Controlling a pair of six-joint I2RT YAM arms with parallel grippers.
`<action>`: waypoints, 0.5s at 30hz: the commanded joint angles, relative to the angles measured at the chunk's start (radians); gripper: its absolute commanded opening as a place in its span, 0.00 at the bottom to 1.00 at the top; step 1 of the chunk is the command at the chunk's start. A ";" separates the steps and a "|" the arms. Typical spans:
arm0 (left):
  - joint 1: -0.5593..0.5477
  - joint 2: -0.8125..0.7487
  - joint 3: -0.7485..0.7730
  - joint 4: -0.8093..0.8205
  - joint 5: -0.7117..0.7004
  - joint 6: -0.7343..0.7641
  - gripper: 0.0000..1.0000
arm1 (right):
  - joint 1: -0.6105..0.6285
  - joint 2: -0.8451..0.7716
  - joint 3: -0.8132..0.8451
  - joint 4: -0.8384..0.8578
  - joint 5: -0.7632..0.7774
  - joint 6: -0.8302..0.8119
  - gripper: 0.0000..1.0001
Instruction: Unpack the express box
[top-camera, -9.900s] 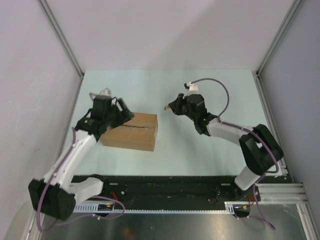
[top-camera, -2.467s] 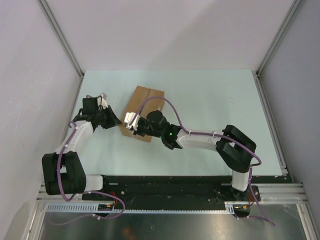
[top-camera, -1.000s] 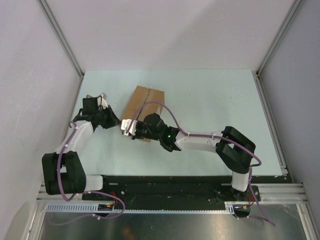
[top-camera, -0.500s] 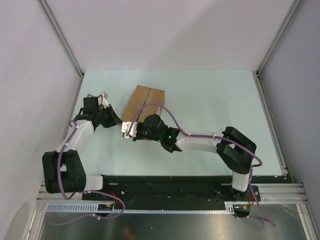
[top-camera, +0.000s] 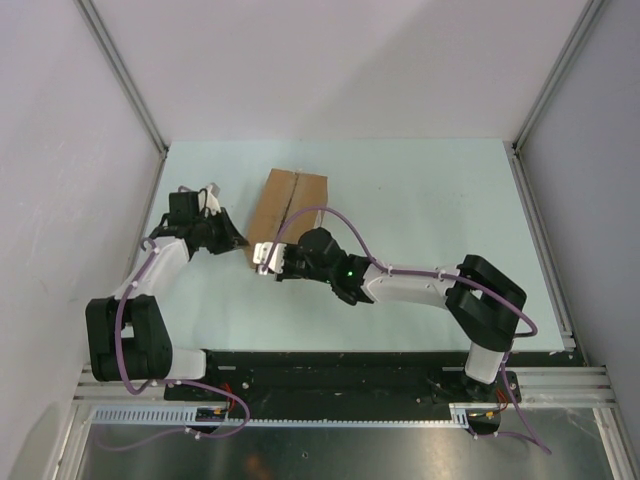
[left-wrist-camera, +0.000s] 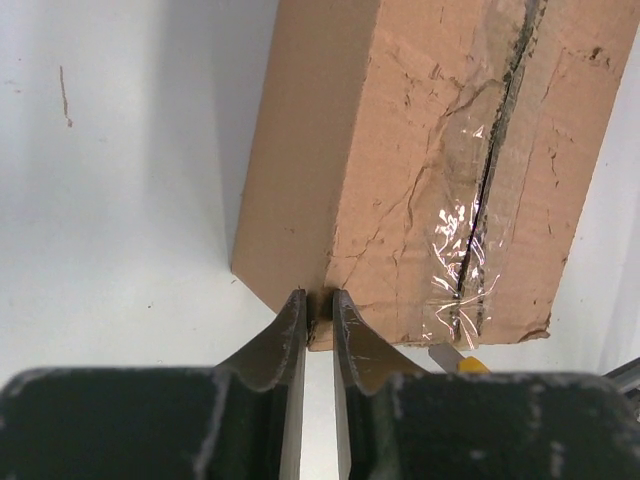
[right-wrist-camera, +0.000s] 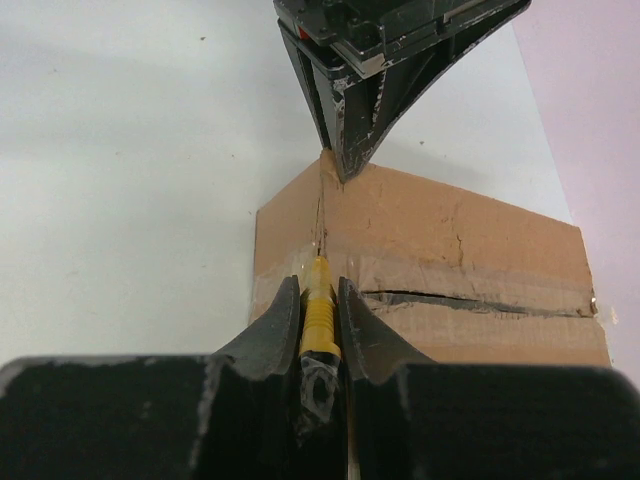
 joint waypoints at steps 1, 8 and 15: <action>0.020 0.043 0.003 -0.018 -0.173 0.090 0.00 | -0.036 -0.055 -0.040 -0.143 0.124 -0.011 0.00; 0.018 0.047 0.006 -0.020 -0.179 0.092 0.00 | -0.047 -0.080 -0.059 -0.152 0.124 -0.017 0.00; 0.018 0.054 0.011 -0.018 -0.177 0.093 0.00 | -0.055 -0.118 -0.067 -0.173 0.101 0.010 0.00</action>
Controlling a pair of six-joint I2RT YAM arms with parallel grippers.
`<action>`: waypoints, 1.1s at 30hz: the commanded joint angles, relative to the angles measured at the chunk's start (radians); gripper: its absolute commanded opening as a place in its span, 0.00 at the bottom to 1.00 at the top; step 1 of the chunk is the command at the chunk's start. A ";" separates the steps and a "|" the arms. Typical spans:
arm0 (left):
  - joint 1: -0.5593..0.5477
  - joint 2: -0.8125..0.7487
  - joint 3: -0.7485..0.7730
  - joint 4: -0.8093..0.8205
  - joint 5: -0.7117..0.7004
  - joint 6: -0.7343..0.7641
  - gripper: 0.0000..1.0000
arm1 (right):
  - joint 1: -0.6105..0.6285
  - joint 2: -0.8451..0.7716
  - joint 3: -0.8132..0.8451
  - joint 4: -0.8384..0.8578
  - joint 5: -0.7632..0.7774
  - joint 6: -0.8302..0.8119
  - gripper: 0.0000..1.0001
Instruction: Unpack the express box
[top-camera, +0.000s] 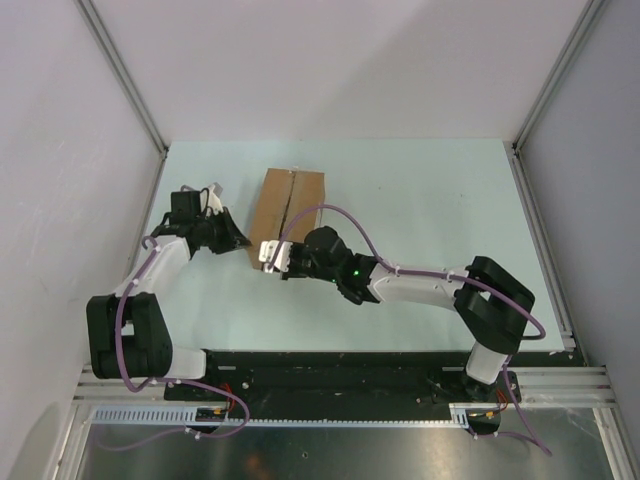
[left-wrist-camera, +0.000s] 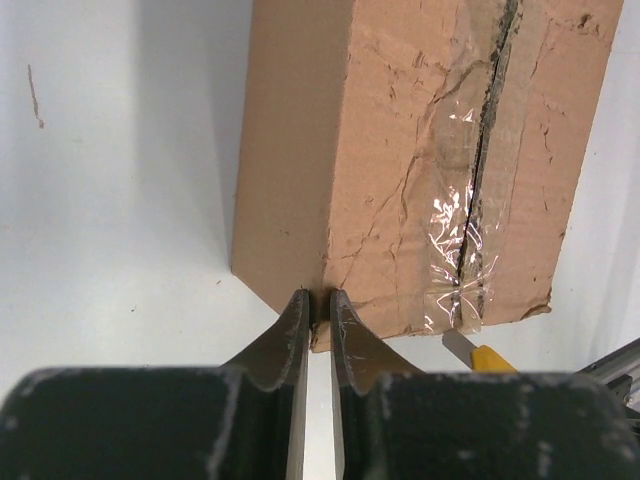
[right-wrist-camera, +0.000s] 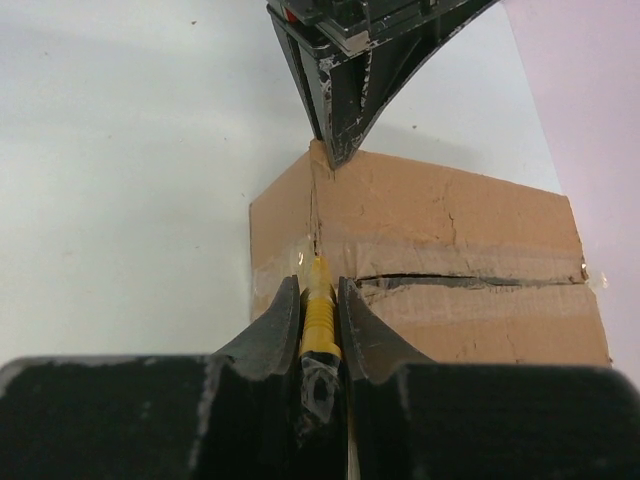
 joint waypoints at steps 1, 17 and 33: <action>0.028 0.043 0.003 -0.017 -0.204 0.093 0.00 | -0.041 -0.082 -0.035 -0.163 0.096 0.018 0.00; 0.028 0.043 0.006 -0.017 -0.190 0.096 0.00 | -0.069 -0.101 -0.072 -0.144 0.153 -0.027 0.00; 0.028 0.017 0.025 -0.016 -0.102 0.076 0.00 | -0.095 -0.228 -0.074 -0.119 0.089 0.038 0.00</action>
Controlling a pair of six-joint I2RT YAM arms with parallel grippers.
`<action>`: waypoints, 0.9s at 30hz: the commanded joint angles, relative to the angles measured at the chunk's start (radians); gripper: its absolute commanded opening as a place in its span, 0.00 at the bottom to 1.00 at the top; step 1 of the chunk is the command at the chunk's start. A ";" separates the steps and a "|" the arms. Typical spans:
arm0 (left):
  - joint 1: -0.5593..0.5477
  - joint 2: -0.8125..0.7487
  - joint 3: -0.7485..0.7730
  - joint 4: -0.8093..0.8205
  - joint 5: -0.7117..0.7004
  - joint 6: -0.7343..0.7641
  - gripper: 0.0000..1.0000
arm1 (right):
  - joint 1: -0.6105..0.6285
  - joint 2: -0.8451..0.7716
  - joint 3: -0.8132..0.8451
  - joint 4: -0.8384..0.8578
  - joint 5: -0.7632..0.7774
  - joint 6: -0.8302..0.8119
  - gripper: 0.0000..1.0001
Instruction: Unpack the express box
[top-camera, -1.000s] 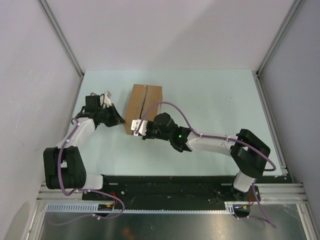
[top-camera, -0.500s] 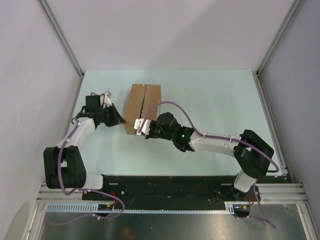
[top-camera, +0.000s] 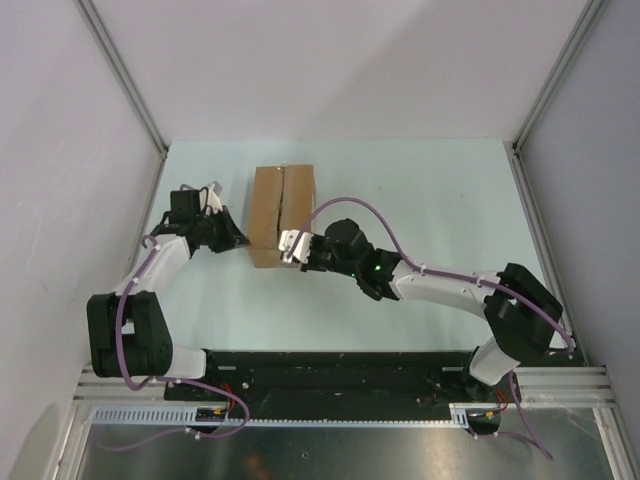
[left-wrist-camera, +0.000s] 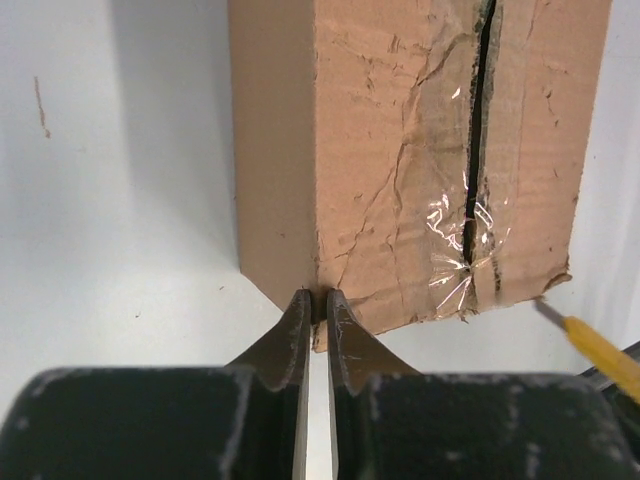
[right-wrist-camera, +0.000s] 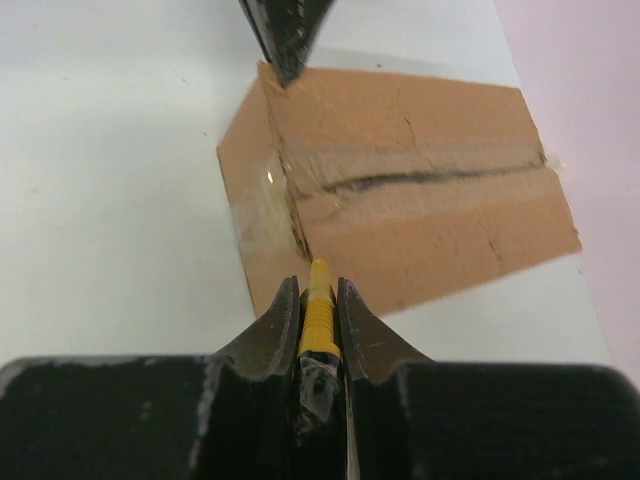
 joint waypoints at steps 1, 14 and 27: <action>0.028 0.006 0.024 -0.022 -0.094 0.075 0.00 | -0.037 -0.112 -0.002 -0.036 0.083 0.036 0.00; 0.027 -0.055 0.124 -0.015 0.095 0.009 0.60 | -0.109 -0.236 -0.003 -0.109 0.192 0.511 0.00; 0.019 -0.173 0.164 0.017 0.156 0.004 0.93 | -0.375 -0.250 -0.011 -0.309 -0.044 1.012 0.00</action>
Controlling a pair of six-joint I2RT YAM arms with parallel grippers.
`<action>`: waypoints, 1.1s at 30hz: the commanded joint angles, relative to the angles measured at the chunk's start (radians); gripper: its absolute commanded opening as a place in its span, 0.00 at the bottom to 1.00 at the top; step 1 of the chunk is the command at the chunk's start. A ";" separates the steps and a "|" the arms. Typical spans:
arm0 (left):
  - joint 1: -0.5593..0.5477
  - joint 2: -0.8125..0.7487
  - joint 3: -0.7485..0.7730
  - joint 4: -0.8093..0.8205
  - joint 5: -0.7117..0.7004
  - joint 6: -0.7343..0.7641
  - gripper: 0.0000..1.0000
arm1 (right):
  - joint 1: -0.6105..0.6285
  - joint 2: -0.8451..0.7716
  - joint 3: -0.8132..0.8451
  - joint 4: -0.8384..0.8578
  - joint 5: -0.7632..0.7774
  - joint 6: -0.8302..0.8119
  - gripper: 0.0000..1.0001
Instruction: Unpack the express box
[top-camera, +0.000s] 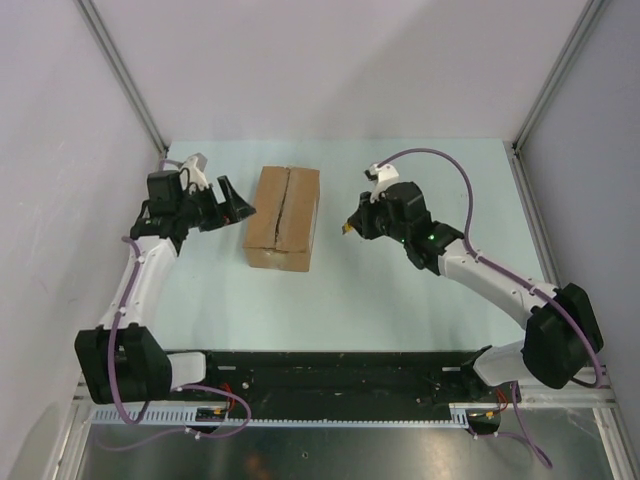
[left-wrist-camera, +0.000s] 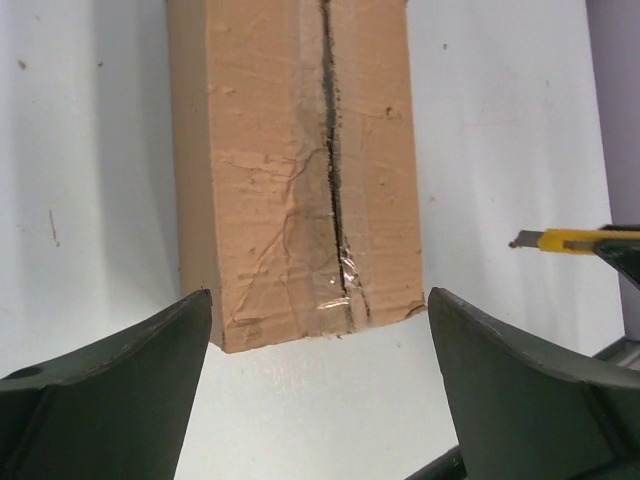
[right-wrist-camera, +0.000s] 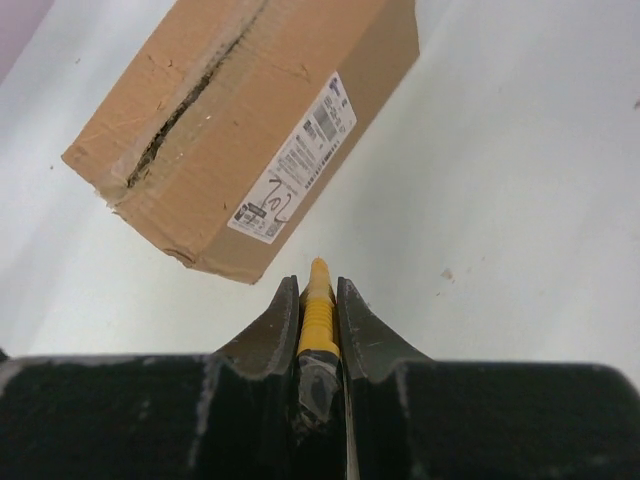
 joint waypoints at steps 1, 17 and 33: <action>-0.009 -0.057 0.014 0.039 0.113 0.013 0.93 | -0.065 -0.030 -0.002 -0.030 -0.127 0.205 0.00; -0.337 -0.077 -0.073 0.304 0.362 -0.002 0.58 | -0.084 -0.093 -0.004 0.253 -0.604 0.327 0.00; -0.385 -0.011 -0.024 0.366 0.610 -0.002 0.19 | -0.085 -0.108 -0.002 0.326 -0.724 0.343 0.00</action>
